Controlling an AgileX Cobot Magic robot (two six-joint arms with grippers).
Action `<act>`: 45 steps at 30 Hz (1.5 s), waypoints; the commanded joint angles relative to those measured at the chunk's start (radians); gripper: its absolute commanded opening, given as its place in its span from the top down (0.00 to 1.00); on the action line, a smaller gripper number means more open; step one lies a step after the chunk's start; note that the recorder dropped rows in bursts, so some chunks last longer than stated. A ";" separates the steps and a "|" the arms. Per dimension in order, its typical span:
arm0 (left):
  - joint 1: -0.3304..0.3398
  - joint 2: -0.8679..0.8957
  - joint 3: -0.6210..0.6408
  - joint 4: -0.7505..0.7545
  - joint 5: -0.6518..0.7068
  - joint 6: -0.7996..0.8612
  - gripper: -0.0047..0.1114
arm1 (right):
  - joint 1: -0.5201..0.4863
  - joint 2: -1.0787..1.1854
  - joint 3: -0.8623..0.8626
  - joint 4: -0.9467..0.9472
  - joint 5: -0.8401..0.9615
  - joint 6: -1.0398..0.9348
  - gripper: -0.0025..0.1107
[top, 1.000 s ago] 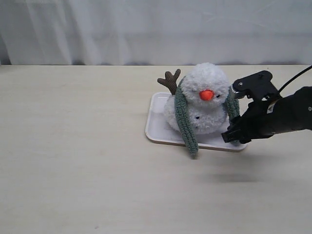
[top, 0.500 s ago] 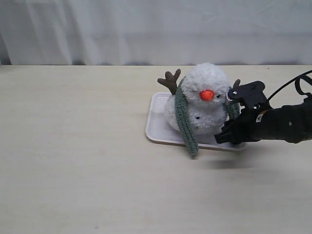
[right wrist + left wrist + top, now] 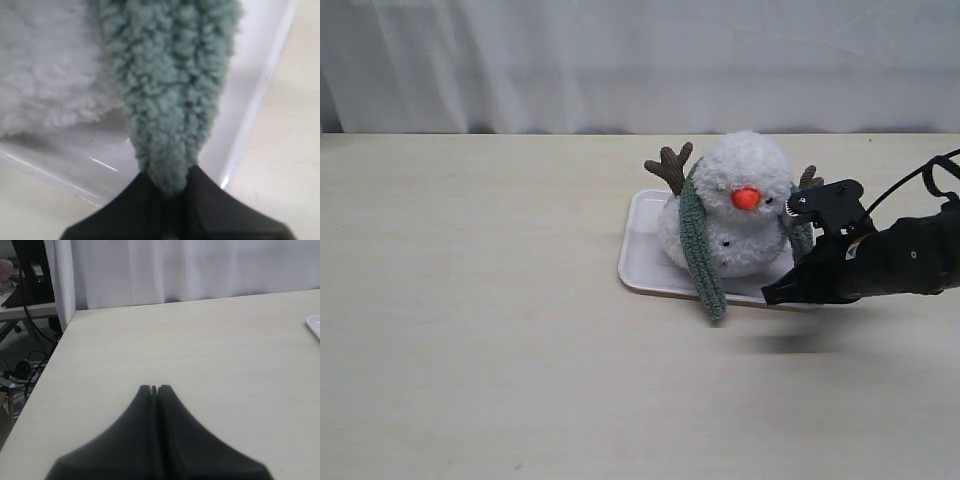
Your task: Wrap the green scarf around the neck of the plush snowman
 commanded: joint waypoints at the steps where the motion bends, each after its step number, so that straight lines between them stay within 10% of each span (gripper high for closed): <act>1: -0.005 -0.002 0.002 0.001 -0.012 -0.002 0.96 | -0.004 -0.061 0.002 0.002 0.081 0.070 0.94; 10: -0.005 -0.002 0.002 0.001 -0.012 -0.002 0.96 | -0.004 -0.124 -0.053 0.158 0.393 0.056 0.94; 26: -0.005 -0.002 0.002 0.001 -0.012 -0.002 0.96 | -0.004 -0.128 -0.053 1.183 0.514 -0.753 0.94; 36: -0.005 -0.002 0.002 0.001 -0.012 -0.002 0.96 | -0.004 -0.004 -0.053 1.308 0.552 -0.906 0.94; 45: -0.005 -0.002 0.002 0.001 -0.012 -0.002 0.96 | -0.004 0.033 -0.065 1.301 0.544 -1.023 0.42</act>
